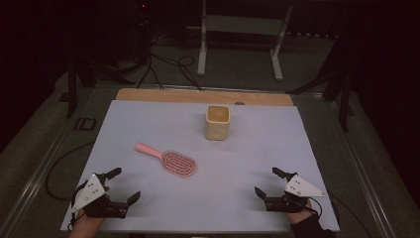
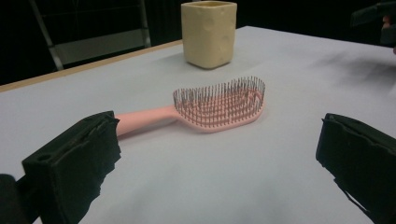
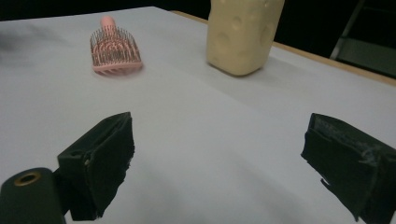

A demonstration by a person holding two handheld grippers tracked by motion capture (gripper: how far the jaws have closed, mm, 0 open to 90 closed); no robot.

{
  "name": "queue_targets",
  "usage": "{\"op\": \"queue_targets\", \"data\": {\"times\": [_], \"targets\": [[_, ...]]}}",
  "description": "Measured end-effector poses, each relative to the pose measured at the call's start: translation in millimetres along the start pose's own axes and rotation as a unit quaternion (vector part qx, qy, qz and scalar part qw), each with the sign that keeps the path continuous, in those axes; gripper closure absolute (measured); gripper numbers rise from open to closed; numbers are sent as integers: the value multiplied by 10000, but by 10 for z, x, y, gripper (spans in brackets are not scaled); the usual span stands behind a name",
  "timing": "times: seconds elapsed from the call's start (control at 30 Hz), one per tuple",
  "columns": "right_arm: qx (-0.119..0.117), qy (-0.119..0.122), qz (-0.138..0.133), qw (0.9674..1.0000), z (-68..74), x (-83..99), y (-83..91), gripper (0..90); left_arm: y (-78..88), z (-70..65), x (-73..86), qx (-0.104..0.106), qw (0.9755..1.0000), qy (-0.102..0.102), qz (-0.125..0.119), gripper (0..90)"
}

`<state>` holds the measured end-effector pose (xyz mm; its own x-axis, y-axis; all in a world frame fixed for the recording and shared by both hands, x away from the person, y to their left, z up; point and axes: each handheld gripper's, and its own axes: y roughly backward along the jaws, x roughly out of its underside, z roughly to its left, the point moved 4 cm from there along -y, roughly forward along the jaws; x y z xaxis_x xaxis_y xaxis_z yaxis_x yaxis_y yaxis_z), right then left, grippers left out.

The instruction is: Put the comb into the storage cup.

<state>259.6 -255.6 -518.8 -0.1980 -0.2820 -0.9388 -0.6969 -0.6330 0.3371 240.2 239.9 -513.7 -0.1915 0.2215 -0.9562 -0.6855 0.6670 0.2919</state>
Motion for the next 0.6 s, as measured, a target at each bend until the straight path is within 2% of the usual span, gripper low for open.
{"op": "queue_targets", "data": {"times": [0.3, 0.4, 0.6], "targets": [[-5, 63, -8, 10000, 16, -10, -9, 88, 7, -26, -2, -59, 9999, -48, -71, 0], [-20, 97, 38, 9999, 36, -7, -22, 88, 14, -47, 0, -109, 9998, -160, 1, 0], [-30, 184, 58, 9998, 65, -12, -28, 88, -1, -63, 9, -35, 9998, -194, 34, 0]]}}
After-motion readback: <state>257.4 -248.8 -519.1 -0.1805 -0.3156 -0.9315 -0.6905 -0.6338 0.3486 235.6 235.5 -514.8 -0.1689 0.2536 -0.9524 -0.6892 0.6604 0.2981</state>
